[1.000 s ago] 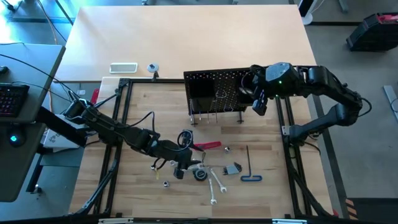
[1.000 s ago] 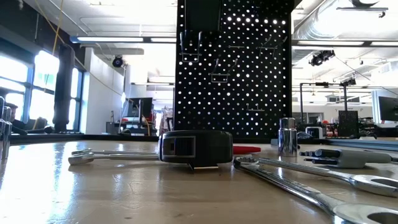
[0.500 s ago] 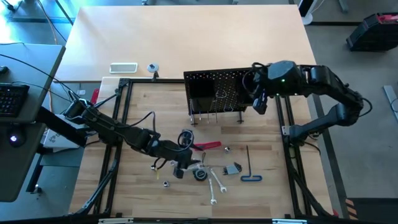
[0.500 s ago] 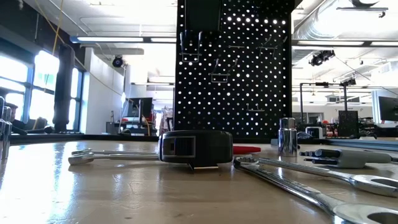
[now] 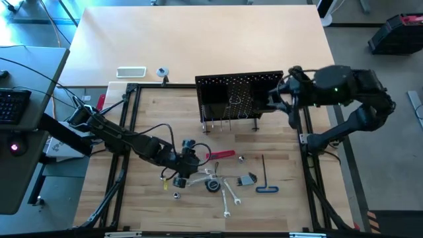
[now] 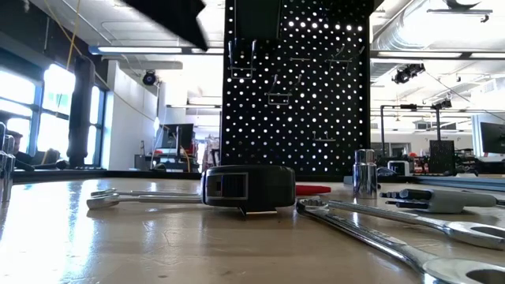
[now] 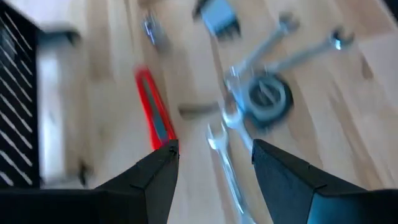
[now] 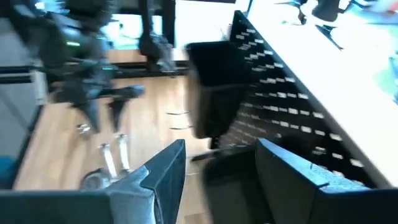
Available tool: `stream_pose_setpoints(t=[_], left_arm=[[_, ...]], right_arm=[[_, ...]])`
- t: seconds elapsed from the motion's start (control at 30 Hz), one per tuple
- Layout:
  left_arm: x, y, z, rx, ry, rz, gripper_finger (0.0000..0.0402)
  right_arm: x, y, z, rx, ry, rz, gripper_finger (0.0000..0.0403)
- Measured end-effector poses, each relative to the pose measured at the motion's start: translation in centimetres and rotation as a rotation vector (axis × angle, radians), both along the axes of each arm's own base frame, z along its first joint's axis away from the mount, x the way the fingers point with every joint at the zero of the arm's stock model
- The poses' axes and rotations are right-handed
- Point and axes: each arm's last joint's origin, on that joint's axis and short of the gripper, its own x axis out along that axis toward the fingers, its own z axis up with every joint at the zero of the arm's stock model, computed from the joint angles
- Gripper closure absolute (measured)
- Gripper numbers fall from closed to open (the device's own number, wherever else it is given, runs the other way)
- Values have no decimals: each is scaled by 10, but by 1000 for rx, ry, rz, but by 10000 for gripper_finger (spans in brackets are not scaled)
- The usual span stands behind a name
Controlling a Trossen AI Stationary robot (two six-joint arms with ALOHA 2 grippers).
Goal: Hang tools onto peg board
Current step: Put the top left socket into the peg board
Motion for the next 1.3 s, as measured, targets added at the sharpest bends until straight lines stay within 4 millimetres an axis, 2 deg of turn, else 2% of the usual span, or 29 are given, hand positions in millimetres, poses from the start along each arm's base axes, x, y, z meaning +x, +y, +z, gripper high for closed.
stream_pose_setpoints(t=[0.13,0.27,0.5,0.63,0.9,1.13,1.3], left_arm=[[-16,-5,-24,-37,122,45,204],[-34,-14,-45,-44,169,119,204],[-75,-32,-50,-36,-2,288,204],[-104,-38,-52,-104,-104,379,204],[-151,-51,-82,-263,-186,494,204],[-174,-65,-94,-286,-218,526,204],[-180,-74,-110,-271,-227,547,204]], right_arm=[[0,15,-9,17,63,41,215],[3,32,-23,40,137,58,215],[9,64,-53,51,235,74,215],[13,81,-78,51,291,51,215],[26,117,-143,43,330,62,215],[28,138,-195,46,323,77,215],[30,145,-219,60,292,96,215]])
